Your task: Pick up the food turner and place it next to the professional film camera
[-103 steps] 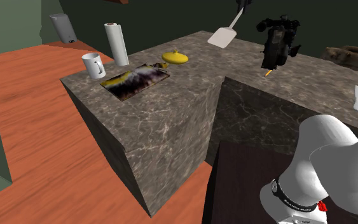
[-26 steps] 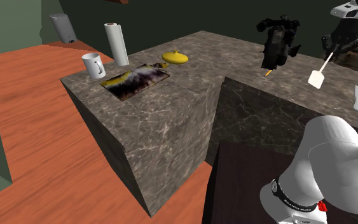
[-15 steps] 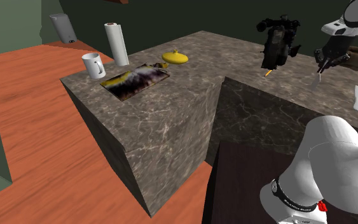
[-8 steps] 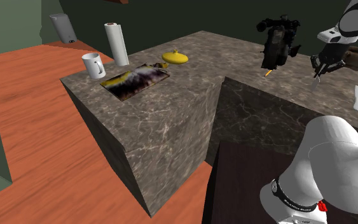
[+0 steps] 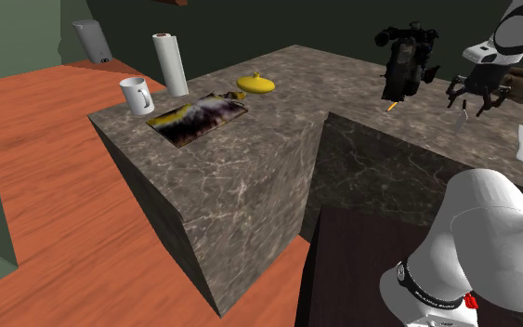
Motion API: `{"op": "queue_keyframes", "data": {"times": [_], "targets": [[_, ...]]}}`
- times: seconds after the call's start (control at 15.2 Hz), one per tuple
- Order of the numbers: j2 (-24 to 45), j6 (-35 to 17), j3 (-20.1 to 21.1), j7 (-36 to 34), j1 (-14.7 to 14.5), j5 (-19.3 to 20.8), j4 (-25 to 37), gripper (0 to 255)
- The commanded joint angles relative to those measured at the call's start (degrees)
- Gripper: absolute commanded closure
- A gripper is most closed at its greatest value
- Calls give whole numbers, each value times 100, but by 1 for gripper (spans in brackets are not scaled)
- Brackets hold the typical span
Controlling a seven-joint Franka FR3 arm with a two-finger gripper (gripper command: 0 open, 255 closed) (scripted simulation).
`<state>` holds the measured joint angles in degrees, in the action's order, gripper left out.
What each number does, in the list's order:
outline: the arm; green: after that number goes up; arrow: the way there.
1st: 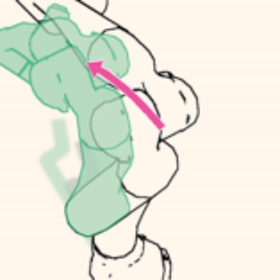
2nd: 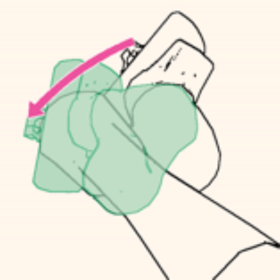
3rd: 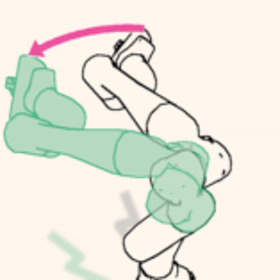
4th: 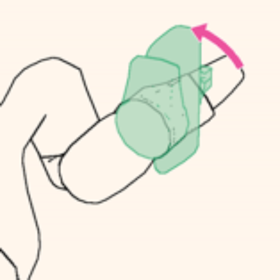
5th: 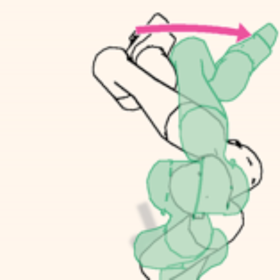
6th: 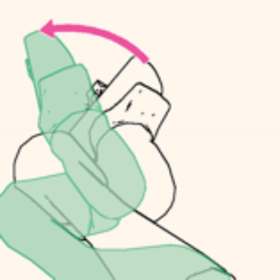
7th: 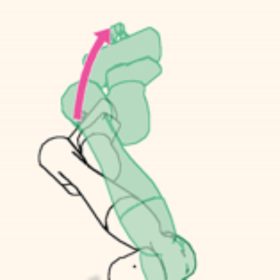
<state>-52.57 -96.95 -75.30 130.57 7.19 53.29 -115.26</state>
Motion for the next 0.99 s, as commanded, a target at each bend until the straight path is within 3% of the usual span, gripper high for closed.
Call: {"op": "queue_keyframes", "data": {"times": [0.0, 0.13, 0.4, 0.92], "targets": [[-1, -1, -1, -1, 0, -1, -4, 0], [-1, 0, -4, 2, -1, 0, -1, 0], [177, 507, 410, 149, 12, -329, 472, 0], [176, 507, 410, 149, 12, -329, 472, 0]]}}
